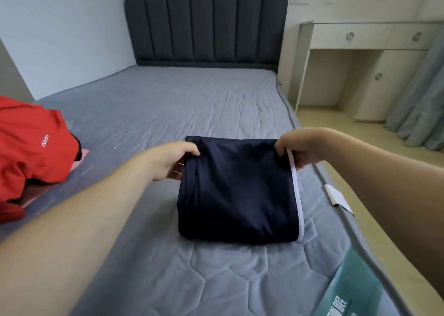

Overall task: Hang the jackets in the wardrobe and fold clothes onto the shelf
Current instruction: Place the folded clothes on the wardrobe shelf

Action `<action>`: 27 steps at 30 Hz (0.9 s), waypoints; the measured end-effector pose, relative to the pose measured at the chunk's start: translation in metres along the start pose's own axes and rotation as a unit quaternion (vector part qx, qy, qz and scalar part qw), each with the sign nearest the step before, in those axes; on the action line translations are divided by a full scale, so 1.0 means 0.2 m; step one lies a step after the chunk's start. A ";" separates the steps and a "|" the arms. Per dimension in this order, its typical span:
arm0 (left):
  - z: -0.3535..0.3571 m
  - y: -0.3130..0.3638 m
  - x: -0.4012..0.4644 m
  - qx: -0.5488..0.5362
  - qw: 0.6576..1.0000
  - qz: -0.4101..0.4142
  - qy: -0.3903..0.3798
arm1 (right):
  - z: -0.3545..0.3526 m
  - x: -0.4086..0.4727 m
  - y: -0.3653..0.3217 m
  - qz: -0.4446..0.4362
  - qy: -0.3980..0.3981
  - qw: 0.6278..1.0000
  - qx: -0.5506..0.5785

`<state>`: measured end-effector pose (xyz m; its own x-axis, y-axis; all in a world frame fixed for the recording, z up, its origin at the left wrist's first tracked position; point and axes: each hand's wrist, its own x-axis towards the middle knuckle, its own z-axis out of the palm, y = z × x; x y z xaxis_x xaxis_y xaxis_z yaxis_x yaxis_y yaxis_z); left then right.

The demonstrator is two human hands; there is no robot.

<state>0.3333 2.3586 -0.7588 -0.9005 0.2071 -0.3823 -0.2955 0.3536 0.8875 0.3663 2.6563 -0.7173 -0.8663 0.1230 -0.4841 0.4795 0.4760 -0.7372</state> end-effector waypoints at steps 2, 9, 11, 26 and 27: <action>0.07 -0.01 0.11 -0.081 0.995 0.029 0.051 | 0.02 0.13 0.00 -0.051 0.134 0.987 0.076; 0.27 -0.31 0.34 -0.033 0.996 -0.040 0.072 | 0.36 0.47 0.34 0.015 0.132 0.977 0.164; 0.26 -0.32 0.39 -0.042 0.992 -0.005 0.116 | 0.37 0.52 0.35 -0.045 0.189 0.959 0.208; 0.14 -0.38 0.10 0.142 0.988 0.003 0.061 | 0.45 0.70 0.33 -0.076 0.285 0.949 0.111; 0.13 -0.38 0.09 0.172 0.983 0.021 0.063 | 0.45 0.69 0.33 -0.071 0.283 0.951 0.105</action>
<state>0.3469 2.3586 -0.8399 -0.9483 0.1205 -0.2935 -0.1523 0.6387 0.7543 0.2907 2.6273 -0.8753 -0.8321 0.5480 -0.0854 0.3186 0.3463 -0.8823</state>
